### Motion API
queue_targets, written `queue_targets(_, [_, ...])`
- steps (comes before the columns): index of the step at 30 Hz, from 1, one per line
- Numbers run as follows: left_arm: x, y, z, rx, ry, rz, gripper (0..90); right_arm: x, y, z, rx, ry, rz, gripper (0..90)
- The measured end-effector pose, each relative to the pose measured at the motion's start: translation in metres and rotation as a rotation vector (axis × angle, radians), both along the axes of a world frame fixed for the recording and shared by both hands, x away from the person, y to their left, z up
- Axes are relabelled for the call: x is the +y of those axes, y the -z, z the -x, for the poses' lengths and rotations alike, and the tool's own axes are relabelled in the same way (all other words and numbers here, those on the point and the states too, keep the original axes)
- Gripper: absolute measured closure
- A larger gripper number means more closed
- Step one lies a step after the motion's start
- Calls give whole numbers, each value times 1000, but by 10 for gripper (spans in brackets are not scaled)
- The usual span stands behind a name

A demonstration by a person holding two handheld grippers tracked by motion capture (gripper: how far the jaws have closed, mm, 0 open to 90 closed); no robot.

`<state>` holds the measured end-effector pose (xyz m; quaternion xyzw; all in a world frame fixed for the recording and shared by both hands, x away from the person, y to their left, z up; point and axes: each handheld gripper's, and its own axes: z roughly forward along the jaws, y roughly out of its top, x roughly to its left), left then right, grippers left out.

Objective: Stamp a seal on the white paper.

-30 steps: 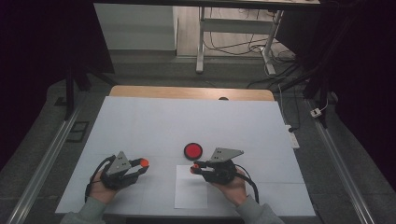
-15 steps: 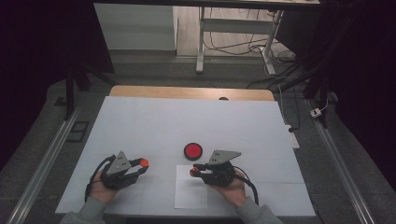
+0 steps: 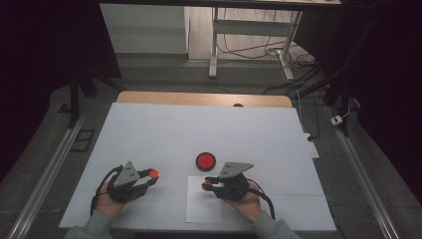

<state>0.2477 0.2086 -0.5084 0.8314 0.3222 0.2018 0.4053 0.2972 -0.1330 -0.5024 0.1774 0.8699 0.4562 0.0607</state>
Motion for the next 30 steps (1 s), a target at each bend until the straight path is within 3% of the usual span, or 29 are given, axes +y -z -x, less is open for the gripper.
queue_targets(18, [0, 0, 0, 1, 0, 0, 643, 8, 11, 1, 12, -32, 91, 717])
queue_targets(30, [0, 0, 0, 0, 2, -3, 643, 12, 15, 1, 17, -41, 122, 717])
